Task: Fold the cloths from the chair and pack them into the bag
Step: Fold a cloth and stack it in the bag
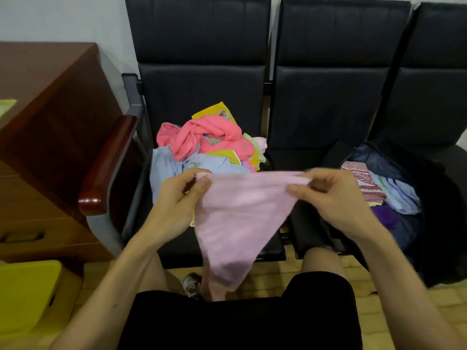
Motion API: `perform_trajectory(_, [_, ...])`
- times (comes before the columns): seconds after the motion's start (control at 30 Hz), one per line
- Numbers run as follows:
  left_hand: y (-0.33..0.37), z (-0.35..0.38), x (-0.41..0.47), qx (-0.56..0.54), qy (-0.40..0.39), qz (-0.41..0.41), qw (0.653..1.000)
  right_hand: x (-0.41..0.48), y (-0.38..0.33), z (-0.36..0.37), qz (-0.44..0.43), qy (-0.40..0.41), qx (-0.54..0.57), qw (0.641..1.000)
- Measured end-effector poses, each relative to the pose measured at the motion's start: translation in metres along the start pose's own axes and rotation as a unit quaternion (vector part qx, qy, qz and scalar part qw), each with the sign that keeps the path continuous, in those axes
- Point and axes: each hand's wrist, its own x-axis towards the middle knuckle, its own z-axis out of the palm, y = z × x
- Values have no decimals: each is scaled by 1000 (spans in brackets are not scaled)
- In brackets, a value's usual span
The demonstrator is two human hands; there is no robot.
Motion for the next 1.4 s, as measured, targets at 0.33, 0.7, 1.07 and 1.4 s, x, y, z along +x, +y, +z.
perform_trajectory(0.33, [10,7,-8,53,88,37,994,-6,-18,1,-11,-35,-14,999])
perform_trajectory(0.7, [38,47,6,-31,103,-5,994,-10,9,4,25,29,234,971])
perform_trajectory(1.07, [35,62,33,-131,73,-76,986,-27,71,83,161,-158,324,919])
perform_trajectory(1.4, [-22,26,45,-20,99,-105,989,-2,9,34,122,-234,534,803])
